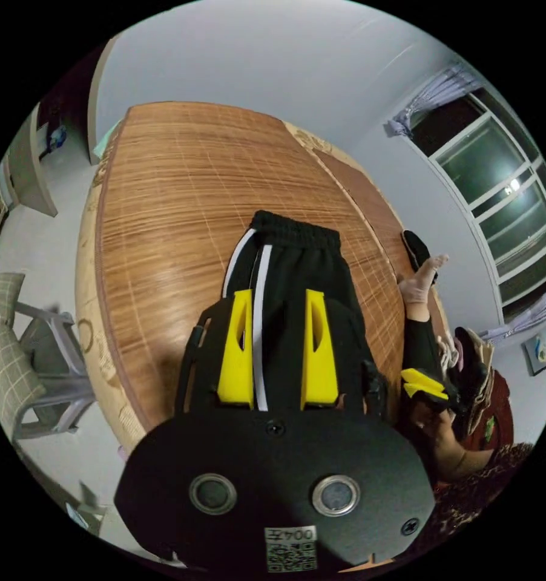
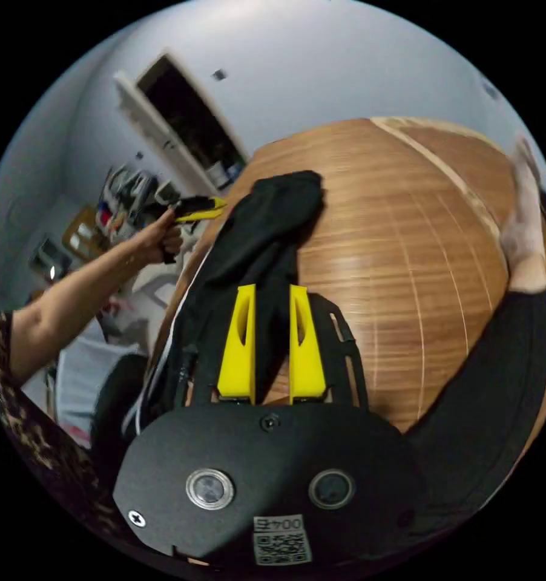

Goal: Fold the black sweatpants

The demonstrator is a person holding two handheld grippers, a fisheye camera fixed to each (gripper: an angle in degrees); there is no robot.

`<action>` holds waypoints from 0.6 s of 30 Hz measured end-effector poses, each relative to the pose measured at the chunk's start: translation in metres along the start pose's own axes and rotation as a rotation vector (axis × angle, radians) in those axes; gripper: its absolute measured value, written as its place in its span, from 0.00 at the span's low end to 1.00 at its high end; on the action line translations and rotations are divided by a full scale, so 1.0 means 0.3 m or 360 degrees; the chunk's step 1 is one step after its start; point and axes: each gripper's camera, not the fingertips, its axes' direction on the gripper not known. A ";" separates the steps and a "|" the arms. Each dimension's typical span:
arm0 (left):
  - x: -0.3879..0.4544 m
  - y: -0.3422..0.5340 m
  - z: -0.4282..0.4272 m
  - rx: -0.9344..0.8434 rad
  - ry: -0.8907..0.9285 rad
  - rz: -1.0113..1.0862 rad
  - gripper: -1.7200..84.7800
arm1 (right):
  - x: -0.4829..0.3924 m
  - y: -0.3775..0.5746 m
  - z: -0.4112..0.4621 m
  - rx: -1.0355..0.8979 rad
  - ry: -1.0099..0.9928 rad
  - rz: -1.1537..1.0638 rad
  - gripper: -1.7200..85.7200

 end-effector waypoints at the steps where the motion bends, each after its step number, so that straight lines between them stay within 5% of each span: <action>1: -0.010 -0.028 0.020 0.0002 0.0023 -0.0026 0.17 | 0.049 0.003 -0.008 -0.0005 -0.0047 0.0085 0.13; 4: -0.051 -0.133 0.108 -0.0004 0.0093 -0.0120 0.19 | 0.198 0.026 -0.003 -0.0058 -0.0198 0.0330 0.14; 13: -0.059 -0.274 0.240 -0.0002 0.0153 -0.0080 0.12 | 0.313 -0.033 0.178 -0.0231 -0.0327 0.0337 0.10; 18: 0.158 -0.331 0.121 0.0302 -0.0074 0.0386 0.07 | 0.371 -0.004 0.067 -0.0045 -0.0154 0.0452 0.07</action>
